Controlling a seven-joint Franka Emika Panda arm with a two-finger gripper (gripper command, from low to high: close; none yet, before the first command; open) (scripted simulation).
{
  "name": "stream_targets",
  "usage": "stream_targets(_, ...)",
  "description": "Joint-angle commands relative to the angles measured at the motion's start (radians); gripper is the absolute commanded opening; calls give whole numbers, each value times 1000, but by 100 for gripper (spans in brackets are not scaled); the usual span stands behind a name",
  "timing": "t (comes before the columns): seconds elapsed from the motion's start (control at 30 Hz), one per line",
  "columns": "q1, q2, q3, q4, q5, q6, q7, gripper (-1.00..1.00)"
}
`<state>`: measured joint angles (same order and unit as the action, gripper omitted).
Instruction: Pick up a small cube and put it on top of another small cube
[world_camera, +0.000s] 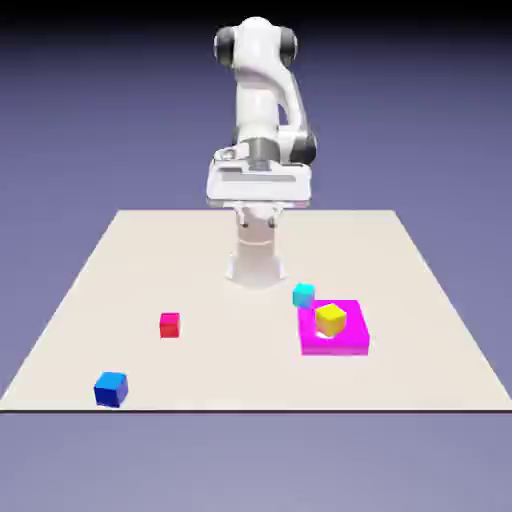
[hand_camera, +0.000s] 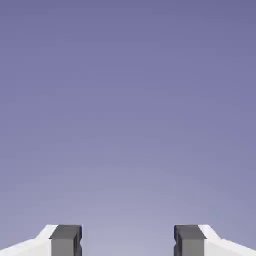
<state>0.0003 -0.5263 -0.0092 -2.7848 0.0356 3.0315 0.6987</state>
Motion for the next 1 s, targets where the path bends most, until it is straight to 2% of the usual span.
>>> stream_targets(0.0, -10, 36, -8, 21, 30, -5, -35, 0)
stream_targets(0.87, -261, 979, -205, 565, 796, -122, -948, 0)
stream_targets(0.97, -286, 1030, -182, 597, 830, -108, -984, 0)
